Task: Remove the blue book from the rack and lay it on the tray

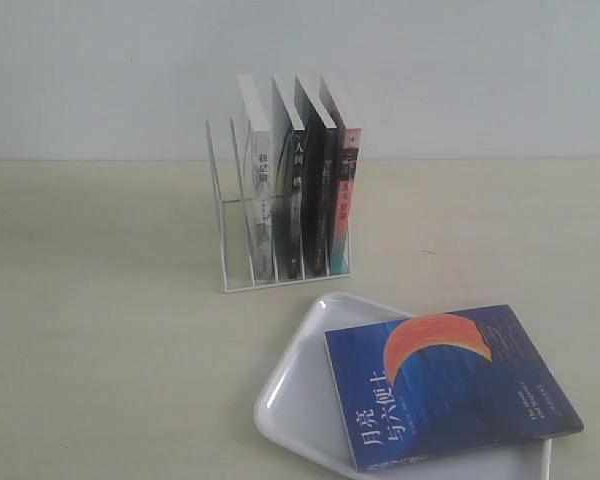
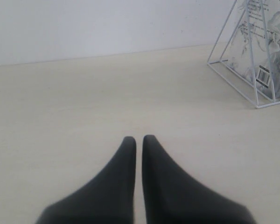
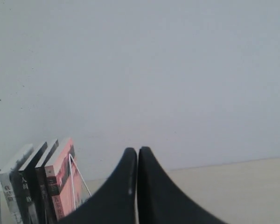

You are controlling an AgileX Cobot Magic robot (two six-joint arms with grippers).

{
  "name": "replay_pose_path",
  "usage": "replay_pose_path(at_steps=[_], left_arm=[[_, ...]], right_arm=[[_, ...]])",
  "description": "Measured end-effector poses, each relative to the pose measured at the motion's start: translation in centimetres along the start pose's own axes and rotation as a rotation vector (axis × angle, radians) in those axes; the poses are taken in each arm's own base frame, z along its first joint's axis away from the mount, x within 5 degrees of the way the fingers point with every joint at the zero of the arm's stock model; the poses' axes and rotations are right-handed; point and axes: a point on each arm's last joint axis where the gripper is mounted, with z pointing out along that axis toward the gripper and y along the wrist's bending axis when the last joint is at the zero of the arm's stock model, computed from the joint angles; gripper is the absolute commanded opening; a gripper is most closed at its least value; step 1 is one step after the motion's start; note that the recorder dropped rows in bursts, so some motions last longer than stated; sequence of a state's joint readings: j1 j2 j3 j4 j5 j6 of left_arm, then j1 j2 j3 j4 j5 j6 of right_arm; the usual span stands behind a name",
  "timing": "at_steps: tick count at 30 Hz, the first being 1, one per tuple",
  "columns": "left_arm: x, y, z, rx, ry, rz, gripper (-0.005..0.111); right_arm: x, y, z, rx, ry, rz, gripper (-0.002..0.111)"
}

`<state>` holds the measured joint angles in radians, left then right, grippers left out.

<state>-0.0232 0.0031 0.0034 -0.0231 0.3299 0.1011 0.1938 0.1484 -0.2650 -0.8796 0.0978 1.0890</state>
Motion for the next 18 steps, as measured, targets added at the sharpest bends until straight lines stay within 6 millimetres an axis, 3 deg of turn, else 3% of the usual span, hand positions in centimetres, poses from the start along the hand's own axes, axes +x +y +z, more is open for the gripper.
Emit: replay_pose_path(at_steps=[14, 18], left_arm=[[0.0, 0.0, 0.0, 0.0, 0.0, 0.0, 0.005], [0.0, 0.0, 0.0, 0.0, 0.0, 0.0, 0.005]], right_arm=[[0.4, -0.5, -0.4, 0.048, 0.015, -0.197, 0.0], [2.0, -1.1, -0.5, 0.076, 0.079, -0.224, 0.0]])
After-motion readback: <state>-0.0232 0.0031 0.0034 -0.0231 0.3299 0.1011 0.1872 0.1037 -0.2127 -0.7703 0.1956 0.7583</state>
